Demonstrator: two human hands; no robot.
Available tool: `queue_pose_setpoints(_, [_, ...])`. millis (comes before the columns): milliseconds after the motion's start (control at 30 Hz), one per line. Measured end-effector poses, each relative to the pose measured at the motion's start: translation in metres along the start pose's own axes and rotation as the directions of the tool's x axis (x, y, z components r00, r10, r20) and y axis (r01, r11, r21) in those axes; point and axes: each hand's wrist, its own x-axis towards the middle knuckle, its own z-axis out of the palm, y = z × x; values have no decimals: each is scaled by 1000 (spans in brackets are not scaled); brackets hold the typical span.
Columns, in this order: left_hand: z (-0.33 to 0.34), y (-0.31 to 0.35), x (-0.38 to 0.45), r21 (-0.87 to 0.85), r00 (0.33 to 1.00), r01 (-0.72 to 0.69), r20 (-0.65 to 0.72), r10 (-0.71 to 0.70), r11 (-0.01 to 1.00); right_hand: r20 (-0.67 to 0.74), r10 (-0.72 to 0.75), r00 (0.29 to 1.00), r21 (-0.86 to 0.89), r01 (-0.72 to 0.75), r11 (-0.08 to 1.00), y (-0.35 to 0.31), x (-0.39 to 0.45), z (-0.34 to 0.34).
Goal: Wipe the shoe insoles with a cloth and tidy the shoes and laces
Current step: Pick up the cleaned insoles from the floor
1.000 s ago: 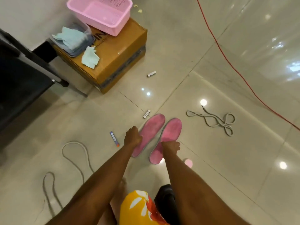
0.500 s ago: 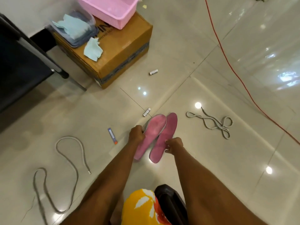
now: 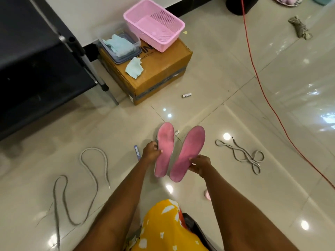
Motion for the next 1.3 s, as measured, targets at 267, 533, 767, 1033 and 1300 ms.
queue_pose_setpoints(267, [-101, 16, -22, -299, 958, -30, -281, -58, 954, 259, -156, 953, -145, 198, 970, -72, -52, 71])
queue_pose_setpoints(533, [-265, 3, -90, -406, 783, -265, -620, -50, 875, 556, -211, 804, -255, 406, 877, -118, -127, 215])
queue_pose_setpoints(767, [-385, -27, -82, -471, 619, -147, -729, -290, 870, 609, -208, 766, -349, 493, 797, -131, -166, 334])
queue_pose_setpoints(1033, [-374, -39, -36, -544, 666, -86, -654, -358, 835, 570, -247, 783, -425, 539, 728, -117, -145, 392])
queue_pose_setpoints(1300, [-367, -28, -29, -549, 651, -96, -665, -365, 830, 594, -302, 746, -295, 551, 780, -125, -136, 399])
